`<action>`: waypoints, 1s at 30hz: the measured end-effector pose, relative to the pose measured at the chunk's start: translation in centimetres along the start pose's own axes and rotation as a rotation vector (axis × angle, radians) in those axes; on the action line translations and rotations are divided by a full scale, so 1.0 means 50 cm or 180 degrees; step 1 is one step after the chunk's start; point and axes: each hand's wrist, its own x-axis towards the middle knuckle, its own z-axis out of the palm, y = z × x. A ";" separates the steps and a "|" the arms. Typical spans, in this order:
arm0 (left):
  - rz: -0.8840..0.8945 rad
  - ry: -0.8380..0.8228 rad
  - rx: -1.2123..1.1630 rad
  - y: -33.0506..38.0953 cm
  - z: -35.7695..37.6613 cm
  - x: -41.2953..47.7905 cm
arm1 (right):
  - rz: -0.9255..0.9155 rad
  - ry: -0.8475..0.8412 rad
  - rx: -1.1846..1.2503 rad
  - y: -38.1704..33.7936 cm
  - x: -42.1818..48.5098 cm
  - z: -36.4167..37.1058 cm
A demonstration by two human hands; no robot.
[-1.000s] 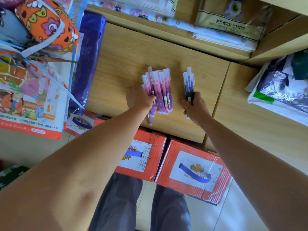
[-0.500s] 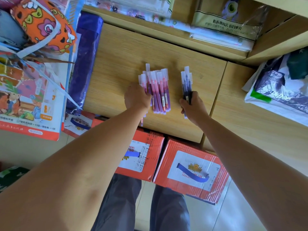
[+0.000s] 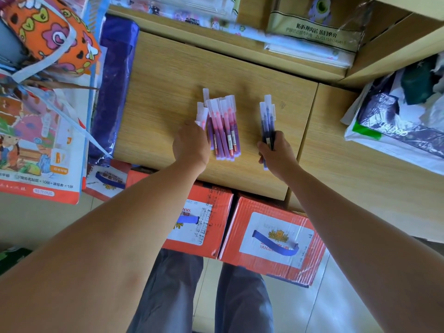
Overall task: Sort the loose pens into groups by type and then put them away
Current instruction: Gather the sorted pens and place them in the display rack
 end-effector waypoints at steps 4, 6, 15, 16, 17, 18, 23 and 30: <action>-0.0131 -0.0012 -0.0339 -0.006 -0.029 0.001 | 0.0042 0.0059 0.0109 -0.001 -0.014 -0.011; -0.0245 0.0105 -0.0549 -0.012 -0.056 -0.002 | 0.0087 0.0100 0.0217 -0.004 -0.025 -0.017; -0.0003 -0.0722 -0.2130 0.066 -0.154 -0.054 | 0.0132 0.0293 0.0869 -0.046 -0.177 -0.102; 0.0103 -0.0814 -0.2169 0.087 -0.160 -0.065 | 0.0112 0.0335 0.0946 -0.047 -0.204 -0.120; 0.0190 -0.0877 -0.2189 0.115 -0.184 -0.092 | 0.0095 0.0389 0.1018 -0.048 -0.230 -0.137; 0.0284 -0.0888 -0.2243 0.149 -0.215 -0.126 | 0.0082 0.0441 0.1072 -0.047 -0.259 -0.156; 0.0864 -0.1083 -0.2165 0.300 -0.305 -0.303 | -0.0039 0.0645 0.1458 -0.015 -0.403 -0.255; 0.0917 -0.1517 -0.2520 0.497 -0.288 -0.565 | -0.0128 0.0932 0.1871 0.144 -0.610 -0.416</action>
